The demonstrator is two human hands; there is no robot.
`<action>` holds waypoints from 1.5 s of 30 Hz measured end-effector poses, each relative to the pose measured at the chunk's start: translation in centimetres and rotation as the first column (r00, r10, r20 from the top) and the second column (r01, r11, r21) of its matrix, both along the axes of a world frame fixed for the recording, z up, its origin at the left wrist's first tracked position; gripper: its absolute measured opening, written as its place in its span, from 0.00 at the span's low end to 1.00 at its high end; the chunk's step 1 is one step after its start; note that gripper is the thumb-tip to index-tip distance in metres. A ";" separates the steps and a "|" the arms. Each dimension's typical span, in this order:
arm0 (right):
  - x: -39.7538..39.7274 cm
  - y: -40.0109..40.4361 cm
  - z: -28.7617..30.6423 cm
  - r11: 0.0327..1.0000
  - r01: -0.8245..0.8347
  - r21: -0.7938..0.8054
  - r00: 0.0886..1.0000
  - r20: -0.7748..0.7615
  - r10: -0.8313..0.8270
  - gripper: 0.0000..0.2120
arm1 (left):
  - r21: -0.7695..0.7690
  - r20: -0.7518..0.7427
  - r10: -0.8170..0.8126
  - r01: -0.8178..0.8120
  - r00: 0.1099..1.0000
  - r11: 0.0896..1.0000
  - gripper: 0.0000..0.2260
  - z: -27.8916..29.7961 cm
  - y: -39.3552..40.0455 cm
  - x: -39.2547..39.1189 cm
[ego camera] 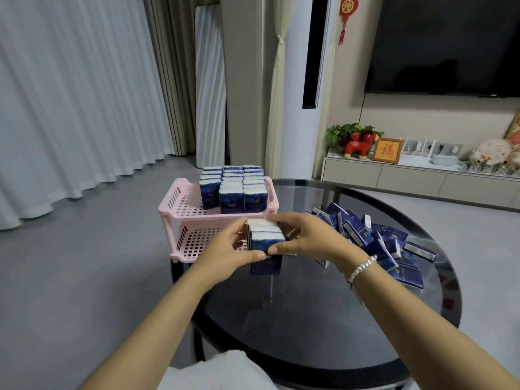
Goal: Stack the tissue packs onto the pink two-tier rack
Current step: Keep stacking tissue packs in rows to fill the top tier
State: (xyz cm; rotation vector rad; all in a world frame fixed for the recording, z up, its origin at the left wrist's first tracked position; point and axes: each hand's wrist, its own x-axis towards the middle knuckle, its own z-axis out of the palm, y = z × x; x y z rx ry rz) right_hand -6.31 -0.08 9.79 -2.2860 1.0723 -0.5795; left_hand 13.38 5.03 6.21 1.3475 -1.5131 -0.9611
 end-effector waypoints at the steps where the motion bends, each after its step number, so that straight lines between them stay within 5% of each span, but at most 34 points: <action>1: 0.7 -0.1 0.9 1.000 -0.005 -0.017 1.000 0.002 0.005 0.34 | -0.017 0.000 0.011 -0.011 1.000 1.000 0.35 0.8 0.0 0.6; 11: 8.1 -3.2 5.0 0.992 -0.060 -0.114 0.998 -0.004 0.060 0.34 | -0.067 0.077 0.096 -0.091 0.992 0.994 0.36 5.3 -1.6 7.6; 22: 15.0 -10.1 4.0 0.987 -0.008 -0.160 0.990 -0.141 -0.015 0.33 | -0.020 0.266 0.115 -0.114 0.957 0.993 0.23 5.4 -8.2 12.7; 28: 15.5 -11.7 2.2 0.978 0.051 -0.201 0.985 -0.154 -0.083 0.33 | -0.016 0.377 0.105 -0.107 0.920 0.994 0.27 3.9 -10.6 12.7; 32: 16.4 -12.2 1.5 0.934 -0.034 -0.355 0.941 -0.326 -0.089 0.30 | 0.043 0.488 0.075 -0.110 0.869 0.993 0.38 3.1 -10.7 12.7; 37: 15.9 -11.8 2.0 0.928 -0.123 -0.353 0.878 -0.474 -0.064 0.24 | 0.116 0.614 -0.007 -0.082 0.790 0.990 0.34 3.4 -11.2 12.6; 45: 14.4 -10.5 1.3 0.903 -0.043 -0.427 0.942 -0.320 -0.106 0.27 | 0.077 0.508 0.086 -0.145 0.857 0.986 0.40 2.2 -10.9 12.8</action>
